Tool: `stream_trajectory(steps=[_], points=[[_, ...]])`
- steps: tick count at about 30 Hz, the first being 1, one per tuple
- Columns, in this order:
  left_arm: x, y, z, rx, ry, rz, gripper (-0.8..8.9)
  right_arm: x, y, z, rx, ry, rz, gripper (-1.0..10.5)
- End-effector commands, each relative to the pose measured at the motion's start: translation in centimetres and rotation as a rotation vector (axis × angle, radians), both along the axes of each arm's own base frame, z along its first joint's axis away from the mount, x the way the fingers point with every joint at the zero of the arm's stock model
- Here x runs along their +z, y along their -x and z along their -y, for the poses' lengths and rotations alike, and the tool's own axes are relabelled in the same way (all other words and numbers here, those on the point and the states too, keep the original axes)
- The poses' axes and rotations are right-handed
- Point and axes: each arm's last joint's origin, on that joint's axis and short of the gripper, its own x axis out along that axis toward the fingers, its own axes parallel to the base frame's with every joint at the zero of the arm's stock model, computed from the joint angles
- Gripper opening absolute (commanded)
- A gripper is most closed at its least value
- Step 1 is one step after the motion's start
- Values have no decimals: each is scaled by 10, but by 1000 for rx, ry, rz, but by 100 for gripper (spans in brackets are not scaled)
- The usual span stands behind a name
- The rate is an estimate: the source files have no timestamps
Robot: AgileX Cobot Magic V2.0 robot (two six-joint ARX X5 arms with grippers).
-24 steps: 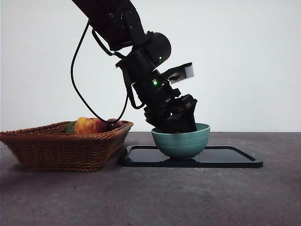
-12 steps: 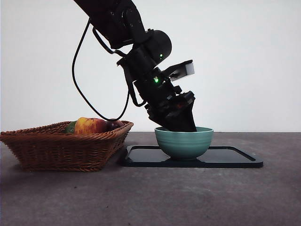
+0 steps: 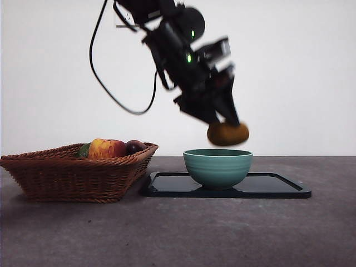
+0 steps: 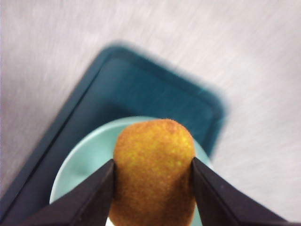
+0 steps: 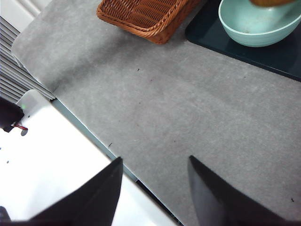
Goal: Pick up the wifruite, put it on the bowl, pick up the plate, put it on desk
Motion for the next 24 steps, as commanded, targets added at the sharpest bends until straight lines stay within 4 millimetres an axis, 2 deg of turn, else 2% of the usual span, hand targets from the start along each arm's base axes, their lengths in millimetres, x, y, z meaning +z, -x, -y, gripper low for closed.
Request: stream_trajectory(steps=[1, 6, 11, 19, 24], points=[[25, -6, -1, 58, 62, -28, 208, 3, 0, 0, 8, -1, 17, 220], [71, -5, -17, 122, 112, -19, 208, 3, 0, 0, 8, -1, 18, 220], [112, 9, -43, 161, 150, 14, 208, 3, 0, 0, 12, 2, 23, 220], [175, 48, -102, 240, 179, 51, 208, 3, 0, 0, 15, 3, 26, 220], [203, 74, -140, 312, 186, 50, 208, 3, 0, 0, 20, 7, 33, 220]])
